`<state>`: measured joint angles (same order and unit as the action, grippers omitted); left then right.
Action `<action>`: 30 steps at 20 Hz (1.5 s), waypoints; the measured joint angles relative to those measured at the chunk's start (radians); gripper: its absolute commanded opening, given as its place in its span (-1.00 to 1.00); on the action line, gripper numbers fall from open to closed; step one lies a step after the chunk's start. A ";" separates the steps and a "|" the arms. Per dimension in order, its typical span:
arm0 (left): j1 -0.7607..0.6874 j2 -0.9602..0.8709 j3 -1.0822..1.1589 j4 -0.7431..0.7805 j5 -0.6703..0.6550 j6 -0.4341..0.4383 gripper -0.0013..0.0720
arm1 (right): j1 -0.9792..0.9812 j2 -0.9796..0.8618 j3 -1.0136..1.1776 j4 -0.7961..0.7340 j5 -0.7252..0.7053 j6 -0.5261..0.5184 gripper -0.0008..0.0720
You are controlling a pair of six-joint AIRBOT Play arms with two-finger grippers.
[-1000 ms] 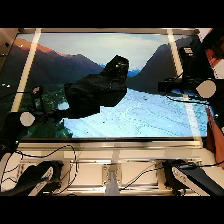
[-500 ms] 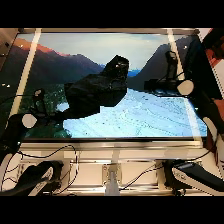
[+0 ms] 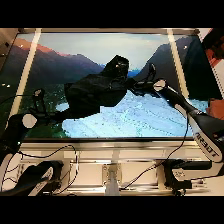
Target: Fold the clothes and pants, and hang the long-sleeved shirts on hangers.
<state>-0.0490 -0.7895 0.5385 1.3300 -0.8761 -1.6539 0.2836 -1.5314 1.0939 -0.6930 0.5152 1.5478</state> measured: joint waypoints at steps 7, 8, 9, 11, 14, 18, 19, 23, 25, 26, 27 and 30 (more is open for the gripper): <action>0.000 0.000 0.000 0.000 0.001 0.000 -0.92 | 0.000 -0.164 0.132 0.079 0.034 0.109 0.35; 0.000 0.000 0.000 0.000 0.001 0.000 -0.92 | -0.005 -0.174 0.137 0.079 0.045 0.129 0.35; 0.000 0.000 0.000 -0.001 0.001 0.000 -0.92 | -0.008 -0.182 0.142 0.077 0.060 0.147 0.35; 0.000 0.000 0.000 -0.001 0.001 0.000 -0.92 | -0.015 -0.191 0.147 0.071 0.069 0.180 0.35; 0.000 0.000 0.000 -0.001 0.001 0.000 -0.92 | -0.023 -0.198 0.152 0.065 0.097 0.226 0.35; 0.000 0.000 0.000 -0.001 0.001 0.000 -0.92 | -0.062 -0.200 0.154 0.061 0.199 0.253 0.35; 0.000 0.000 0.000 -0.001 0.001 0.000 -0.92 | -0.076 -0.201 0.154 0.061 0.237 0.256 0.35; 0.000 0.000 0.000 -0.001 0.001 0.000 -0.92 | -0.102 -0.201 0.154 0.063 0.325 0.264 0.35; 0.000 0.000 0.000 -0.001 0.001 0.000 -0.92 | -0.092 -0.201 0.154 0.080 0.311 0.264 0.35; 0.000 0.000 0.000 -0.001 0.001 0.000 -0.92 | -0.080 -0.201 0.154 0.093 0.286 0.265 0.35; 0.000 0.000 0.000 -0.001 0.001 0.000 -0.92 | -0.067 -0.201 0.154 0.105 0.254 0.268 0.35; 0.000 0.000 0.000 -0.001 0.001 0.000 -0.92 | -0.023 -0.201 0.154 0.138 0.126 0.281 0.33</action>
<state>-0.0490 -0.7895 0.5381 1.3293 -0.8753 -1.6539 0.2611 -1.7329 1.2476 -0.5545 0.6407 1.8290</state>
